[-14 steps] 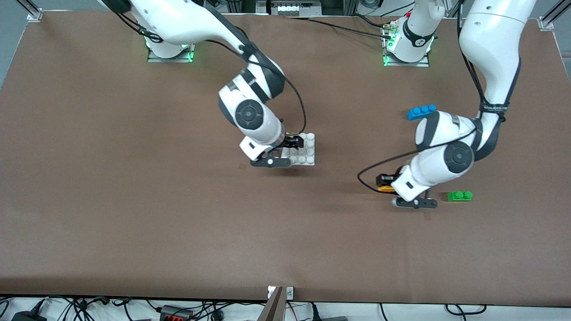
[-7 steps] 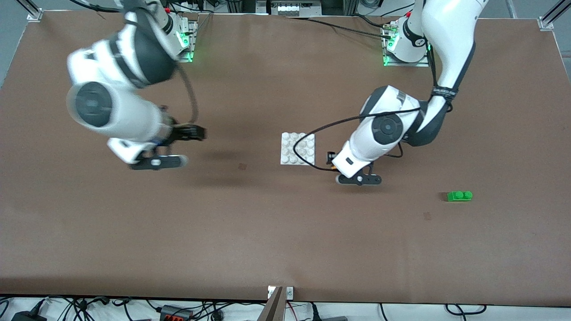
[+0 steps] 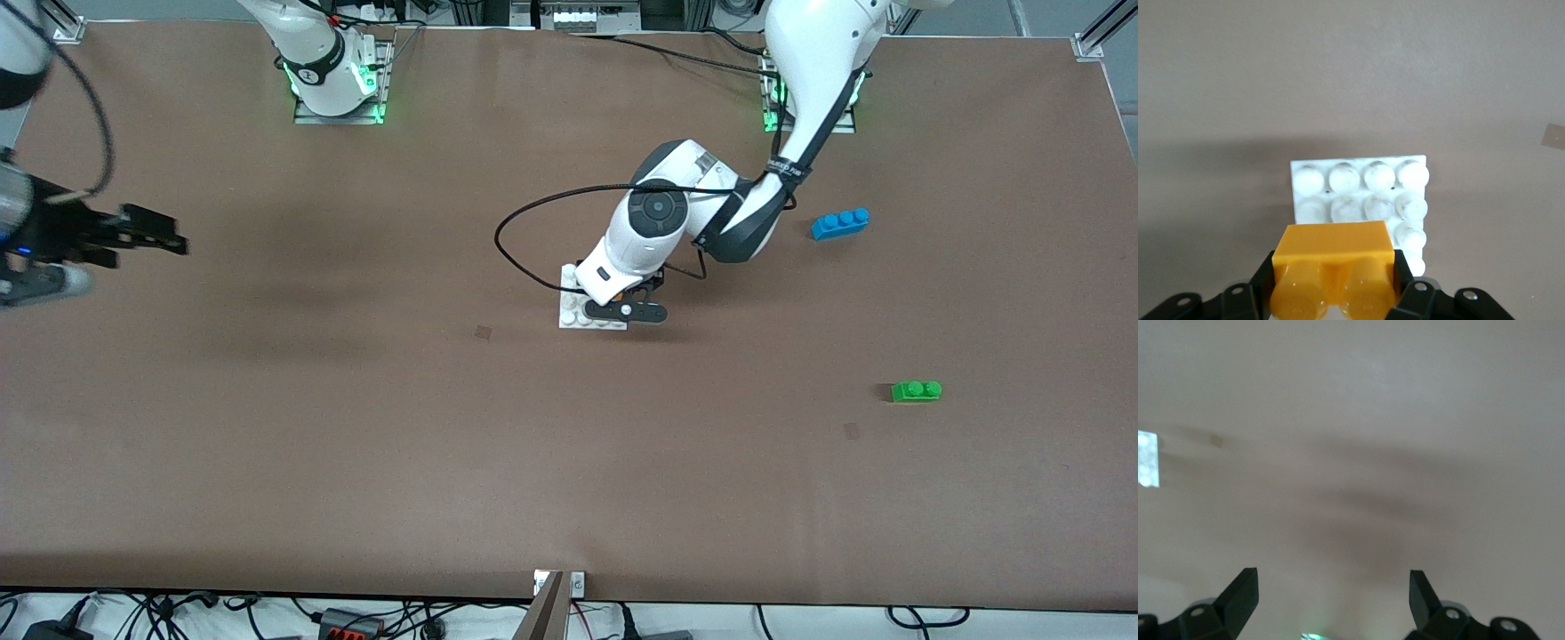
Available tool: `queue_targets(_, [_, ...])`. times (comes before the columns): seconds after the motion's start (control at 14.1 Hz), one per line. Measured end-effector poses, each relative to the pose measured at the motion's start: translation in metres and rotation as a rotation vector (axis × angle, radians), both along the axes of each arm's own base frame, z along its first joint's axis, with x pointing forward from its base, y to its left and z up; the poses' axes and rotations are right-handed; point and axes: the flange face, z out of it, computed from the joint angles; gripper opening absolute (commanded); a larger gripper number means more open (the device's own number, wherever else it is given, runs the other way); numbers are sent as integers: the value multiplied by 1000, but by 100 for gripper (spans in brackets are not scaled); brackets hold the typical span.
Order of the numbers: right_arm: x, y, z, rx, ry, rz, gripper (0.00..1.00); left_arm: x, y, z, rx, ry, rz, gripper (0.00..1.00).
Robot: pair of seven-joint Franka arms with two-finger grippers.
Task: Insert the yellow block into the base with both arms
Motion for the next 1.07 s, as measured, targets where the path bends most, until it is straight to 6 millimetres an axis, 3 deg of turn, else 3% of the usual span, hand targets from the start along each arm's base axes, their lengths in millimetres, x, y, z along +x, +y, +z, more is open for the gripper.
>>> queue_targets(0.14, [-7, -25, 15, 2, -24, 1, 100, -1, -1, -13, -4, 2, 1, 49])
queue_targets(0.28, [-18, -18, 40, -14, -53, 12, 100, -3, 0, -24, -1, 10, -1, 49])
queue_targets(0.43, [-49, -1, 62, -40, -25, 11, 100, -7, -3, -31, -6, 12, -10, 49])
queue_targets(0.64, [-86, -13, 80, -53, -29, -50, 100, -18, -12, -40, -1, 8, -47, 49])
queue_targets(0.85, [-81, -38, 75, -59, -77, -98, 100, -23, -16, -48, -1, 8, -63, 49])
queue_targets(1.07, [-71, -39, 58, -63, -60, -98, 100, -25, -18, -52, 3, -11, -84, 49])
